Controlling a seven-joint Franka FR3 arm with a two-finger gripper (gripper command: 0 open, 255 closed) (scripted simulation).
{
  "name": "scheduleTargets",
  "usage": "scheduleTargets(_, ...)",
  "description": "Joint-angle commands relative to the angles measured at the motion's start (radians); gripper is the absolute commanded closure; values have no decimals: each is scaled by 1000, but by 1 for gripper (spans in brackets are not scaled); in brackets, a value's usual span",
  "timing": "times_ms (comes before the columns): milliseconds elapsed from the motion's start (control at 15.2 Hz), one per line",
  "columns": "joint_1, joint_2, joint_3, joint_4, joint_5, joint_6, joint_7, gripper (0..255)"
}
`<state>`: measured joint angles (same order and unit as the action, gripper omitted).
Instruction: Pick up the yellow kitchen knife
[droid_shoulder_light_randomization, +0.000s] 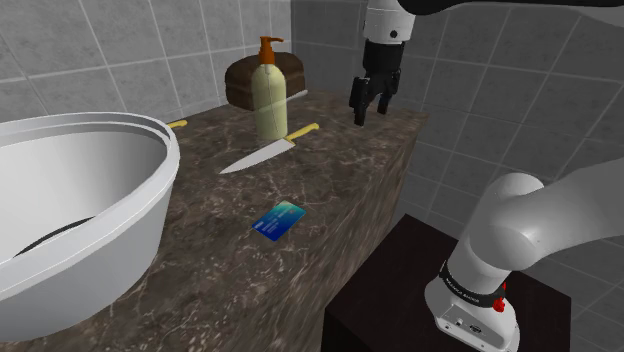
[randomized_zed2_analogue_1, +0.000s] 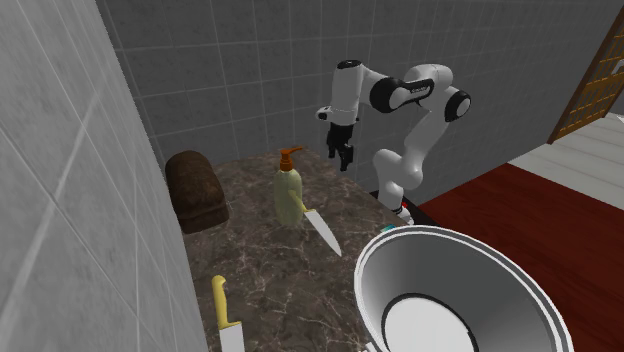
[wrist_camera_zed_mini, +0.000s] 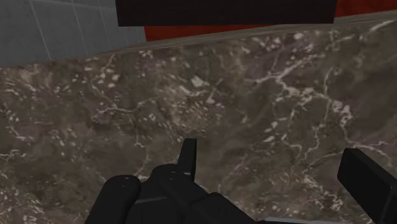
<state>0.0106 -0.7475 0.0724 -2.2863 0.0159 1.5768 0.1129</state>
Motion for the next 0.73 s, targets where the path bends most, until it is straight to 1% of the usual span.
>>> scheduleTargets(0,0,0,0,0,0,0,0,0)
scheduleTargets(198,-72,94,111,63,54,17,300,0)
scheduleTargets(330,-123,168,178,118,78,27,498,0)
scheduleTargets(528,-197,292,265,217,91,38,793,0)
scheduleTargets(660,-244,380,314,290,87,42,989,0)
